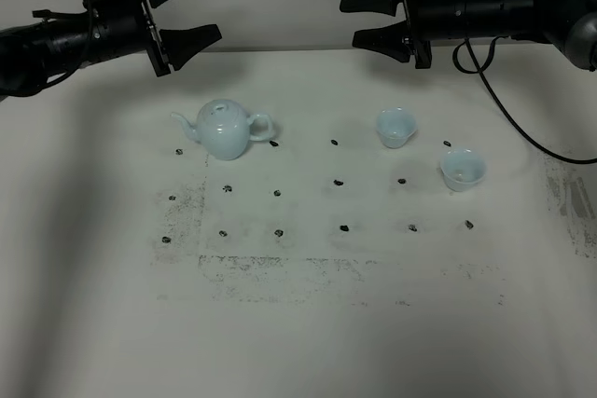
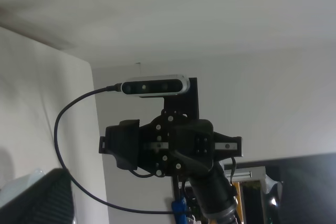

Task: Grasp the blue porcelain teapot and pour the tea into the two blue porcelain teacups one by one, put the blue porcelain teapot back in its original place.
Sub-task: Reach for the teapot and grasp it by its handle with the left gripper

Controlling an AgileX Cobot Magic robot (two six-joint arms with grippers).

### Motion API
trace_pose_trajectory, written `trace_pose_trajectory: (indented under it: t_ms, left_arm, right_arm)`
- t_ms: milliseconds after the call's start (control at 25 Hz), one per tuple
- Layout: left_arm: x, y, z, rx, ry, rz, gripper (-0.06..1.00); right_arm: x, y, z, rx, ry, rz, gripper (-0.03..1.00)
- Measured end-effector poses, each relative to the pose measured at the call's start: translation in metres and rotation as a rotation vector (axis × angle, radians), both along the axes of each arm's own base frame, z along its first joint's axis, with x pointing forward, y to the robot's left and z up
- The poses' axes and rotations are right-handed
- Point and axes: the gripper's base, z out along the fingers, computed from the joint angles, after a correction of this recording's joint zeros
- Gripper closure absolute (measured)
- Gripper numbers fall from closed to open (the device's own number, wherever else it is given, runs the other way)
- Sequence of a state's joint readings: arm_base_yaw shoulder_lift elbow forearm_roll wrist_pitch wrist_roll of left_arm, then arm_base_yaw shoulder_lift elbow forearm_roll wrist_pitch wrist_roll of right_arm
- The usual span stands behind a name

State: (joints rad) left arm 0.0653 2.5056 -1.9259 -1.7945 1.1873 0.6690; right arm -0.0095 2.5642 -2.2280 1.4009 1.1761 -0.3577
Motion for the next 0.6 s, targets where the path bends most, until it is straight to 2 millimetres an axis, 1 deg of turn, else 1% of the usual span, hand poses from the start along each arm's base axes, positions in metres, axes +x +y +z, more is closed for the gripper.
trace_pose_trajectory:
  t_ms: [400,520,600]
  left_arm:
    - [0.0000,0.0000,0.0001,-0.001,0.000,0.000,0.19]
    - [-0.0002,-0.0001,0.0004,0.004,-0.004,-0.001,0.19]
    - [-0.0010,0.0027,0.0066,0.021,-0.028,0.000,0.19]
  right_arm:
    - [-0.0010,0.0005,0.0008,0.000,-0.006,0.015,0.37]
    - [-0.0009,-0.0008,0.0034,-0.056,-0.045,0.036,0.37]
    - [-0.0015,-0.0033,0.0070,-0.124,-0.070,0.055,0.37]
